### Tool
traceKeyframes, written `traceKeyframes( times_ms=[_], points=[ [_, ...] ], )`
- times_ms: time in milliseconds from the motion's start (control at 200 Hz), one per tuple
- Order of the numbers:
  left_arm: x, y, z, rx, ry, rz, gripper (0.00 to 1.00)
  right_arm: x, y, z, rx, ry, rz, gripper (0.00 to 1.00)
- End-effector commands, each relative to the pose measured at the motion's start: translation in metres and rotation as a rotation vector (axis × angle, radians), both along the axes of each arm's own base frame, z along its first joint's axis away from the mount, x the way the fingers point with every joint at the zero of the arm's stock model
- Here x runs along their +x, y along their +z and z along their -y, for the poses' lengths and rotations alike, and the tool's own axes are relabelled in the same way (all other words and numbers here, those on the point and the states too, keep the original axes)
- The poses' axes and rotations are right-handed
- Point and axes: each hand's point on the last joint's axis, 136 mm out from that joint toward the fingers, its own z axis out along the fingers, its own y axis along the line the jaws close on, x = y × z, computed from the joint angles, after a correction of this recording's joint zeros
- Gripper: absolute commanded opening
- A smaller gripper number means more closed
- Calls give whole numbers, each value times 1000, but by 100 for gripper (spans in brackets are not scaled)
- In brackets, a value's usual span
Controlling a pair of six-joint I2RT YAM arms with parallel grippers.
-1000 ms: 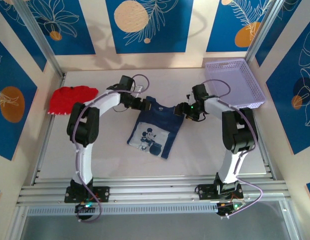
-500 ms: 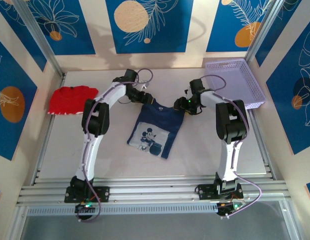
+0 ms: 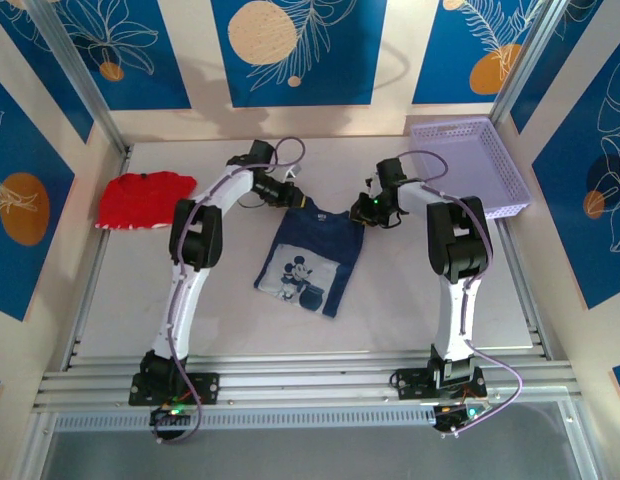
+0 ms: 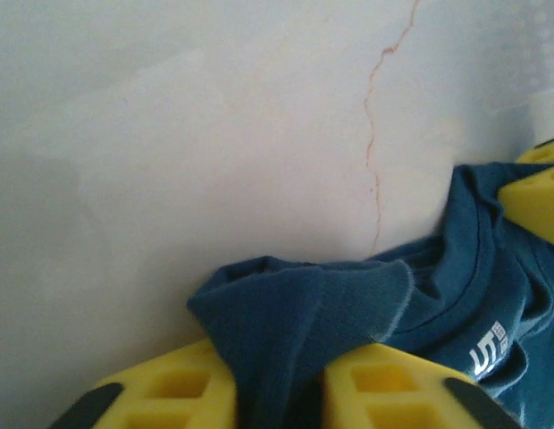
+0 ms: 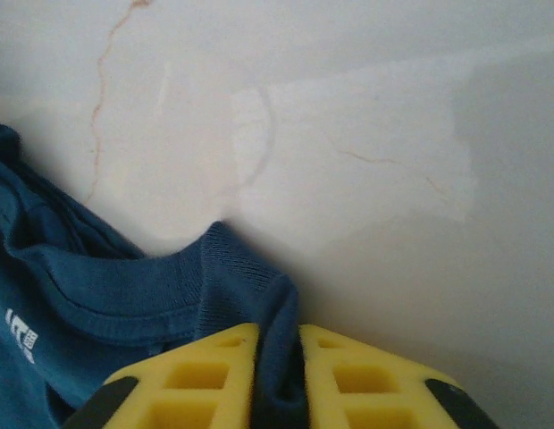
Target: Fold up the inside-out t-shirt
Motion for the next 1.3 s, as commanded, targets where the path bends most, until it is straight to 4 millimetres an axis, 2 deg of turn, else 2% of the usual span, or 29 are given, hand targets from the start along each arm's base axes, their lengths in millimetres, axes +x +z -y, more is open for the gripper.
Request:
traceKeyframes(
  times_ms=[0, 60, 130, 390, 465, 535, 680, 795, 865, 945, 1075, 1295],
  points=[
    [-10, -1, 12, -75, -29, -55, 13, 13, 10, -14, 65, 23, 42, 12],
    [-4, 7, 10, -101, -7, -54, 0, 17, 15, -16, 81, 27, 60, 6],
    [5, 17, 5, -122, 27, -46, 0, 22, 23, -16, 91, 31, 87, 0],
    [28, 56, -32, -170, 165, 23, 0, 35, 57, -10, 128, 48, 199, 0],
    [28, 60, -36, -163, 179, 39, 0, 38, 59, -7, 117, 37, 194, 0],
    [27, 57, -36, -159, 181, 34, 0, 38, 53, -4, 77, 31, 159, 0],
    [27, 38, -36, -141, 188, 2, 0, 32, 38, 7, -47, 19, 115, 24],
    [29, 26, -38, -122, 197, -12, 0, 30, 39, 11, -81, 21, 106, 38],
    [29, 21, -38, -117, 198, -21, 0, 29, 39, 14, -97, 20, 99, 51],
    [30, 18, -38, -114, 199, -23, 0, 26, 37, 13, -104, 20, 83, 62],
    [32, 15, -38, -109, 200, -23, 0, 19, 25, 7, -115, 25, 48, 68],
    [32, 12, -39, -98, 202, -25, 0, 10, -1, -15, -124, 48, -18, 67]
  ],
)
